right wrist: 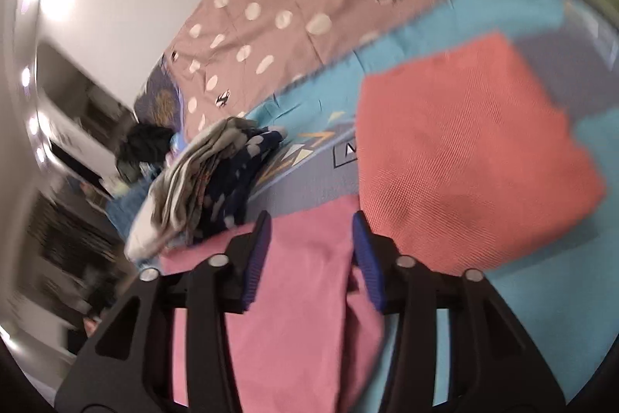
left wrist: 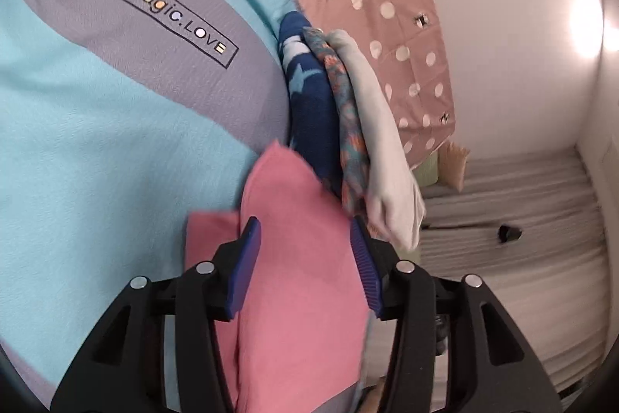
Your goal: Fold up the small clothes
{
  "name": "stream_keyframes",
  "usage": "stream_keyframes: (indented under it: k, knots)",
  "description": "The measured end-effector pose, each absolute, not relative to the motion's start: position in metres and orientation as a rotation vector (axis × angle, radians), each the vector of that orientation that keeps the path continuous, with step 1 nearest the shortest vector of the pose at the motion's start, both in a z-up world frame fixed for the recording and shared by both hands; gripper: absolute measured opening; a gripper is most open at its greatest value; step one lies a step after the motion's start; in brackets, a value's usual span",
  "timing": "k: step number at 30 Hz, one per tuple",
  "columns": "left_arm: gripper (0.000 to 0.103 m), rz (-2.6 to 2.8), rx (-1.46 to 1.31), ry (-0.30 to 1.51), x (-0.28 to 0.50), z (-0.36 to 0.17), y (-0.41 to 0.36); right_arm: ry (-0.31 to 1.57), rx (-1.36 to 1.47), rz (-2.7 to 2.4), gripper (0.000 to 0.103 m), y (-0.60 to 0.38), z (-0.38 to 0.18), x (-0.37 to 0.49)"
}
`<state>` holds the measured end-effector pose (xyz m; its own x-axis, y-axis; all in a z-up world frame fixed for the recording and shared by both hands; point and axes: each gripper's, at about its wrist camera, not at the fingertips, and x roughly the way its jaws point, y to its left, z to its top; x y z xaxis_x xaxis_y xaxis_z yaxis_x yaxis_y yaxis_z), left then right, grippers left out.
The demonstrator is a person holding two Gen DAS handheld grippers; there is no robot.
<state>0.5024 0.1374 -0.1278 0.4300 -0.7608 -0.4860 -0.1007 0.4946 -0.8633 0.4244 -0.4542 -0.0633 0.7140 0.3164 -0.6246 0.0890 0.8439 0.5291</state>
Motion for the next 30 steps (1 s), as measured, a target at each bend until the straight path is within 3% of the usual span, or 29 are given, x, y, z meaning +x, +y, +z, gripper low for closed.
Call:
stream_keyframes:
  k: [5,8,20,30]
  knots:
    - [0.055,-0.544,-0.767,1.124,0.423,-0.115,0.122,0.769,0.126,0.195,0.073,-0.379,-0.051,0.338]
    - [0.055,-0.588,-0.649,1.135,0.383,-0.114,0.111,0.806,-0.049,0.231,0.074,-0.353,-0.065,0.298]
    - [0.057,-0.838,-0.737,1.202,0.349,-0.160,0.116,1.006,0.149,0.521,0.074,-0.379,-0.123,0.273]
    - [0.060,-0.972,-0.882,1.204,0.352,-0.169,0.114,1.003,0.381,0.634,0.042,-0.397,-0.130,0.298]
